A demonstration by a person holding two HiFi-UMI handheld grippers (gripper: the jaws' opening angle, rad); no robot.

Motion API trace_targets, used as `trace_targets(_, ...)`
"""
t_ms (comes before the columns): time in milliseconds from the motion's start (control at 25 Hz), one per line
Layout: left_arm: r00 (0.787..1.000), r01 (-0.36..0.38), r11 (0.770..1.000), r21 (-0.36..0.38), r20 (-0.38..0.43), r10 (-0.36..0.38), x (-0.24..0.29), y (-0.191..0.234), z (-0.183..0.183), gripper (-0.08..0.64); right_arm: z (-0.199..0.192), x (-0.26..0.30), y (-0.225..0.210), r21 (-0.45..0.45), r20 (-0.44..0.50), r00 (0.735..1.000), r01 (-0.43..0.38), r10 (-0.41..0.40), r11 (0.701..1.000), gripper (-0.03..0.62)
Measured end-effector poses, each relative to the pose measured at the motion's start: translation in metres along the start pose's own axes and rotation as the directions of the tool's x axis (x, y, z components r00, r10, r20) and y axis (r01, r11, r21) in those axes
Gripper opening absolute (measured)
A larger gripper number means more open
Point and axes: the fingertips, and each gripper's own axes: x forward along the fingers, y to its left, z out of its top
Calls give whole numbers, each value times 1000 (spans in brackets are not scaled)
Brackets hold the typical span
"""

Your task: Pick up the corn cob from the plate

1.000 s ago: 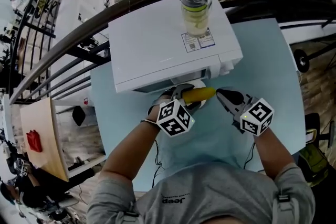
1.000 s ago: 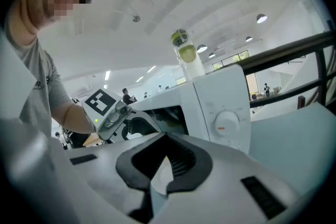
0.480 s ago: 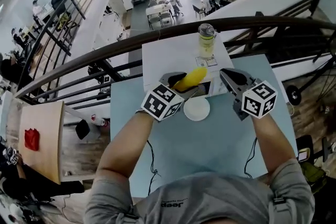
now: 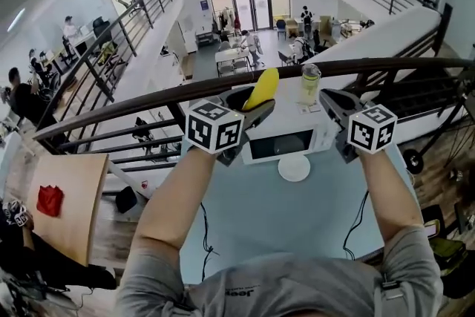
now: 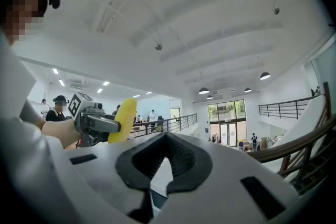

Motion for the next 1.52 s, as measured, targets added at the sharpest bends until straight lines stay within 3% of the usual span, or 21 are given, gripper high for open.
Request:
trace_targets(240, 994, -46, 999, -14, 103, 47, -47, -26, 56, 265, 52, -33, 21, 15, 70, 997, -36, 35, 999, 6)
trace_targets(680, 955, -155, 985, -70, 246, 168, -51, -163, 113, 265, 90, -169, -1, -24, 90, 987, -131, 133, 991, 6)
trace_targets(960, 935, -210, 973, -95, 272, 228, -46, -235, 116, 266, 97, -235, -11, -67, 97, 977, -182, 188, 981, 6)
trace_targets(1160, 923, -254, 962, -97, 275, 271, -64, -252, 112, 266, 99, -243, 0, -58, 123, 964, -229, 235, 972, 6)
trace_targets(1520, 927, -253, 958, -134, 249, 279, -59, -288, 77, 266, 73, -282, -1, -48, 116, 958, -260, 264, 964, 6)
